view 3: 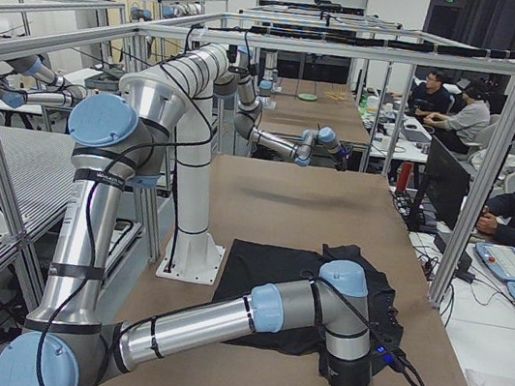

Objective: Fold clothes

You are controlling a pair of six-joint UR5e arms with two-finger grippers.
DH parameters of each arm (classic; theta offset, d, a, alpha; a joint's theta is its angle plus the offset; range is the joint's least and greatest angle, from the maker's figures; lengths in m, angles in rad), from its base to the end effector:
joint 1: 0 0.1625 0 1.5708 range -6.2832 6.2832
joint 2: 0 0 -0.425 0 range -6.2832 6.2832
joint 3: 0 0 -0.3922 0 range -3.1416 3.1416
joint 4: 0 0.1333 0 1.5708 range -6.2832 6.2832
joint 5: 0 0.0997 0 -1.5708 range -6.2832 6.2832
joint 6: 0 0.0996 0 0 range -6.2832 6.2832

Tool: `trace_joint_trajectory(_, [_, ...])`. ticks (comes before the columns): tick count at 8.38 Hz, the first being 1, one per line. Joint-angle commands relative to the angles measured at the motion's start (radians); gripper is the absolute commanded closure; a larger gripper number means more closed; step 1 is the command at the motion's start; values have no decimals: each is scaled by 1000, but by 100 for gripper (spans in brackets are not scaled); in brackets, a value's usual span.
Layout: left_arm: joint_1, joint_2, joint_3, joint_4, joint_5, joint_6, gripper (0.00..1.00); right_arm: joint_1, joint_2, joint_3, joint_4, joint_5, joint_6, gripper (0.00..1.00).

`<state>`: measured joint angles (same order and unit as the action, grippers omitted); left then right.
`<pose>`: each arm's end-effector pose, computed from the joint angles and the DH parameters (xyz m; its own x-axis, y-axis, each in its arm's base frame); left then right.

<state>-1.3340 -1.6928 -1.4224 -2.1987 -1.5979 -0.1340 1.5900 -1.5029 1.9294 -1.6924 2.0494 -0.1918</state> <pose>0.0097 -0.5967 0.6204 0.9853 0.1401 -0.0977 -0.0623 0.8276 0.5578 0.0972 -0.5058 0.4787 0.8773 -0.3008 0.3740 0.1517 0.9131 0.3784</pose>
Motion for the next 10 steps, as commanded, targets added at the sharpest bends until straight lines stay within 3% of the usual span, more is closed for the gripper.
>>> trace_joint_trajectory(1, [6, -13, 0, -1, -10, 1, 0, -8, 3, -4, 0, -3, -2, 6])
trace_joint_trajectory(4, [18, -19, 7, -39, -63, -9, 0, -13, 18, -30, 2, -2, 5, 6])
trace_joint_trajectory(6, [54, -60, 14, -52, -79, -24, 0, -15, 96, -126, 5, -1, 3, 6])
trace_joint_trajectory(8, [88, -116, 16, -50, -97, -118, 0, -22, 108, -215, 130, 0, 6, 6])
trace_joint_trajectory(10, [166, -171, 10, -53, -126, -243, 0, -37, 170, -297, 181, 3, 102, 6])
